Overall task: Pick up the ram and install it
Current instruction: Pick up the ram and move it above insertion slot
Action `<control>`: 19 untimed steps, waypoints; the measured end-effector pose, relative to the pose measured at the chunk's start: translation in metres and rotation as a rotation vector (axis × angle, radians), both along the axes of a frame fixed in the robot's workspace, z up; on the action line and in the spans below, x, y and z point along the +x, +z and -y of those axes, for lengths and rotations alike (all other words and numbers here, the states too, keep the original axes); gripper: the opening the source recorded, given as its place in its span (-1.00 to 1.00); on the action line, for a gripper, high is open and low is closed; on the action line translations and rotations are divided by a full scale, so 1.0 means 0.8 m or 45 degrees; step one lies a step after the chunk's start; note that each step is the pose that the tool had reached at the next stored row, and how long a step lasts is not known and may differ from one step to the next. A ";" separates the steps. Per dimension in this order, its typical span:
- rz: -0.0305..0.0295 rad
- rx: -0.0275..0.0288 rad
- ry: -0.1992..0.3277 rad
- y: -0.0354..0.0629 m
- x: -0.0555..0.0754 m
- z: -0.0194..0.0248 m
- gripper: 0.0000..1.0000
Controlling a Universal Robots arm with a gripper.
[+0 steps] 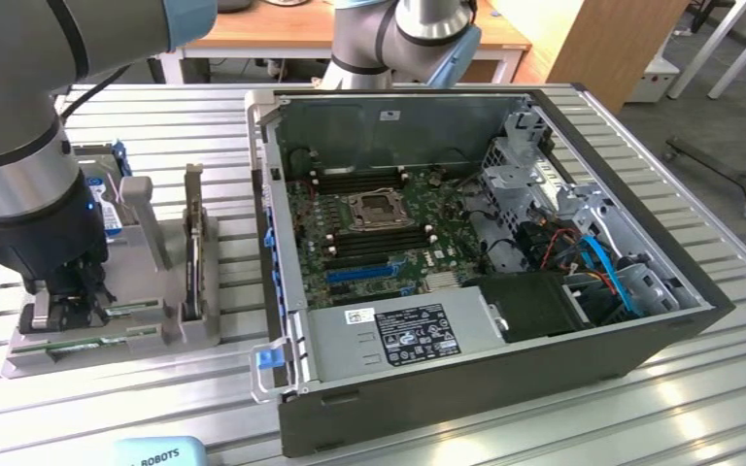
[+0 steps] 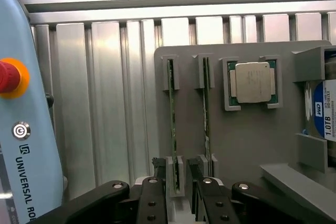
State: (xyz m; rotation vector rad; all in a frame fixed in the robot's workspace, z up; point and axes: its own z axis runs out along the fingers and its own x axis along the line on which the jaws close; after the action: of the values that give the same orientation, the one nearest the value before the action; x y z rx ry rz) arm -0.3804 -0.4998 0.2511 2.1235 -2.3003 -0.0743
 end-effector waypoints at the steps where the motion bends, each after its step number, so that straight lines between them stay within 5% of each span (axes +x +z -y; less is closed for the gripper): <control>1: 0.0001 0.0001 0.002 -0.002 0.000 0.0000 -0.41; 19: 0.0000 0.0001 0.030 -0.034 0.000 0.0006 -0.41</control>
State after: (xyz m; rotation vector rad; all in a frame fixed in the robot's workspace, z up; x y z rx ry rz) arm -0.3804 -0.5003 0.2236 2.1501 -2.2748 -0.0741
